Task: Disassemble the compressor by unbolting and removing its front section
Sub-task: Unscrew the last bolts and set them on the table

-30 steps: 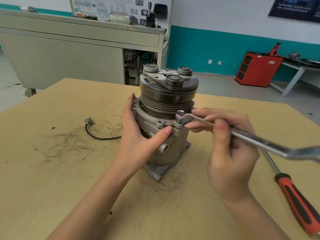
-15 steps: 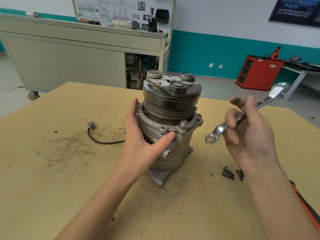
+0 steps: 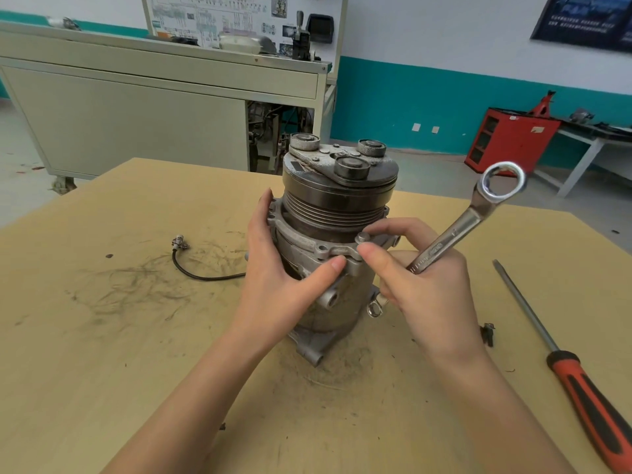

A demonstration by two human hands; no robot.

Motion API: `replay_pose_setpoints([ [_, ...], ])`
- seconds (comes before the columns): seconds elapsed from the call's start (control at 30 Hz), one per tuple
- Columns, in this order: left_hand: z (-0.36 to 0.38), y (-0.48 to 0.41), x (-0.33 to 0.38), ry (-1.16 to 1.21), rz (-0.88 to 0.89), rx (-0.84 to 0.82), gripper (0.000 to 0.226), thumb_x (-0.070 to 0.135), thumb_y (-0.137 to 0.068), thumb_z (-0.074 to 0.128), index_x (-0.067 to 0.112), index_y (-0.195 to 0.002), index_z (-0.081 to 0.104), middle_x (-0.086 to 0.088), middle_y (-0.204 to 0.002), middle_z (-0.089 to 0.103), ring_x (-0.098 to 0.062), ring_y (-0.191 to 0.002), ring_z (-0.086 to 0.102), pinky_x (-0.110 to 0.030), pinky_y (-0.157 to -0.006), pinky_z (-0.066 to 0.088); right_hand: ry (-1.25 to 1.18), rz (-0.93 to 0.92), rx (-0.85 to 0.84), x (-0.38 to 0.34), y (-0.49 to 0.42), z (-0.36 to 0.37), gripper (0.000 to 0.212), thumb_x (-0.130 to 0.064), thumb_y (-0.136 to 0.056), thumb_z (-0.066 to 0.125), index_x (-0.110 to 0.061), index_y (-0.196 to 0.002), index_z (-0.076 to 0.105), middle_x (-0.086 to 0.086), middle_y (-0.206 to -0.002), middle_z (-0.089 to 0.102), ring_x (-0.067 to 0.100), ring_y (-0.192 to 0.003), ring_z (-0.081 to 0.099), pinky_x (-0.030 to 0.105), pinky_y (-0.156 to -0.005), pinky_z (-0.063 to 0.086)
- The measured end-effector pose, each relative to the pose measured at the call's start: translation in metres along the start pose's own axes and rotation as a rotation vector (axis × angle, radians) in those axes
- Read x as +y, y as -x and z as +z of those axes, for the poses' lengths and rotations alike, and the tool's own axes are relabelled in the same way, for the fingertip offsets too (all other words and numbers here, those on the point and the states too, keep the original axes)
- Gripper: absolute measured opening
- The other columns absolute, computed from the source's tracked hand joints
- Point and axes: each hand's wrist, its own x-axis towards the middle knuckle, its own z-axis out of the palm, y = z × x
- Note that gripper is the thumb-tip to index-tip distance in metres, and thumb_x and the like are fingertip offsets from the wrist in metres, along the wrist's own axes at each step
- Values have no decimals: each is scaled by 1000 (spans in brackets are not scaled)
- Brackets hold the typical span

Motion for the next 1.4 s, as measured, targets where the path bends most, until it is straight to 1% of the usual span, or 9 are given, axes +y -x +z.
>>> replay_pose_setpoints([
  [0.07,0,0,0,-1,-1,-4,113,63,-58,68,36,-150,8,10,-152,30,-3,-140,29,-38,-116,30,8,6,-1,0,0,1,10,-11,-85,66,-20,-86,63,-6,-41,42,8,-39,33,17,-40,30],
  [0.2,-1,1,1,-1,-5,-6,114,63,-57,68,35,-150,8,9,-152,30,-3,-139,30,-38,-116,30,-4,4,7,1,0,1,11,-8,-86,64,-19,-85,63,-11,-40,39,5,-37,30,15,-39,28],
  [0.53,-1,1,1,6,-4,-4,113,62,-58,68,35,-150,8,6,-151,32,-5,-139,31,-38,-116,30,7,-19,2,-3,1,3,15,-9,-87,62,-23,-85,64,-7,-42,37,5,-38,30,17,-39,28],
  [0.7,-1,1,1,4,-6,-2,113,63,-57,68,36,-150,9,7,-151,32,-3,-139,31,-38,-116,31,-4,-50,12,-4,1,3,14,-10,-88,62,-24,-86,63,-8,-42,37,5,-38,30,17,-40,30],
  [0.83,0,1,2,7,-6,-4,113,62,-58,68,36,-150,8,7,-151,32,-3,-139,31,-38,-116,30,-40,-88,56,-4,1,1,13,-9,-88,60,-21,-89,63,-9,-41,34,3,-37,28,12,-39,26],
  [0.97,-1,1,2,1,-4,-9,114,63,-58,68,35,-150,7,8,-152,30,-3,-140,29,-39,-116,30,-61,-98,62,-4,1,0,13,-11,-88,59,-24,-88,62,-10,-41,34,2,-36,27,11,-39,24],
  [1.07,-1,1,3,2,-5,-14,114,63,-58,68,36,-150,7,8,-152,29,-3,-140,29,-39,-116,30,-59,-93,63,-2,2,-1,11,-11,-88,59,-22,-89,62,-9,-40,35,2,-36,27,11,-39,25],
  [1.27,-1,0,2,1,11,-15,113,64,-59,68,38,-150,6,13,-153,26,0,-140,28,-38,-117,29,-40,-59,104,3,4,-8,11,-9,-89,59,-19,-88,61,-7,-41,33,3,-36,26,11,-38,25],
  [1.4,-1,0,1,3,19,-12,113,64,-58,68,39,-149,7,17,-153,25,1,-139,29,-37,-117,30,64,-41,135,12,5,-22,9,-12,-89,60,-20,-85,62,-6,-39,36,4,-36,27,12,-39,26],
])
